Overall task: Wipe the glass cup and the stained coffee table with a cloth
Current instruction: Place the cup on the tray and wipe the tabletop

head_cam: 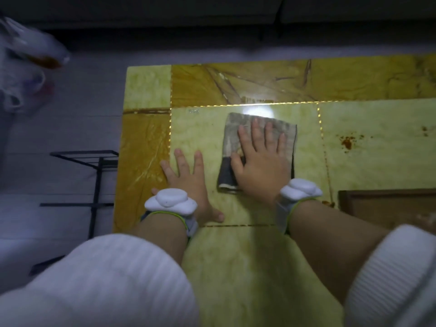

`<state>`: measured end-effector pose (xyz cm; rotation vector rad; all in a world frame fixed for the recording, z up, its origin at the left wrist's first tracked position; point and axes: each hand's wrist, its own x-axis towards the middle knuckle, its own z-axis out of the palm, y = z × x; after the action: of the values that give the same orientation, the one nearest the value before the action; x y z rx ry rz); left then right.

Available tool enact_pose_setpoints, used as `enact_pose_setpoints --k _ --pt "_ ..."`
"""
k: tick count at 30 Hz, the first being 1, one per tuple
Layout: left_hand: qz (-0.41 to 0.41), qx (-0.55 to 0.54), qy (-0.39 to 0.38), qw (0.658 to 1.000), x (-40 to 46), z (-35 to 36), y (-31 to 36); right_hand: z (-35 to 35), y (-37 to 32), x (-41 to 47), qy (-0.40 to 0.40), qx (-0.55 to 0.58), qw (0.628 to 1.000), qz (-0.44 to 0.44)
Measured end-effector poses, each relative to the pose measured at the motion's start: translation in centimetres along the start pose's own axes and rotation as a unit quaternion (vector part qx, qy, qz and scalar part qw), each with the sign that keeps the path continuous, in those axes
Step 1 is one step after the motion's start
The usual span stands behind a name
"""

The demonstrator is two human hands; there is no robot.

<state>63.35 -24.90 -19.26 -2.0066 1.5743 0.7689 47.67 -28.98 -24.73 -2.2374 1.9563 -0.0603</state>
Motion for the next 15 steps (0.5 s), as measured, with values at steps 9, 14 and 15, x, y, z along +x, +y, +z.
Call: enact_pose_setpoints --k 9,14,15 --pt "0.009 0.002 0.013 1.000 0.4 0.9 -0.7 -1.0 4.1 -1.2 -0.044 -0.021 0.985 -0.164" --pt "0.010 0.013 0.023 1.000 0.3 0.6 -0.1 -0.4 2.1 -5.2 -0.010 -0.003 1.000 -0.025" --pt "0.012 0.011 0.022 1.000 0.2 0.6 0.0 -0.3 2.2 -6.6 -0.011 -0.007 1.000 -0.027"
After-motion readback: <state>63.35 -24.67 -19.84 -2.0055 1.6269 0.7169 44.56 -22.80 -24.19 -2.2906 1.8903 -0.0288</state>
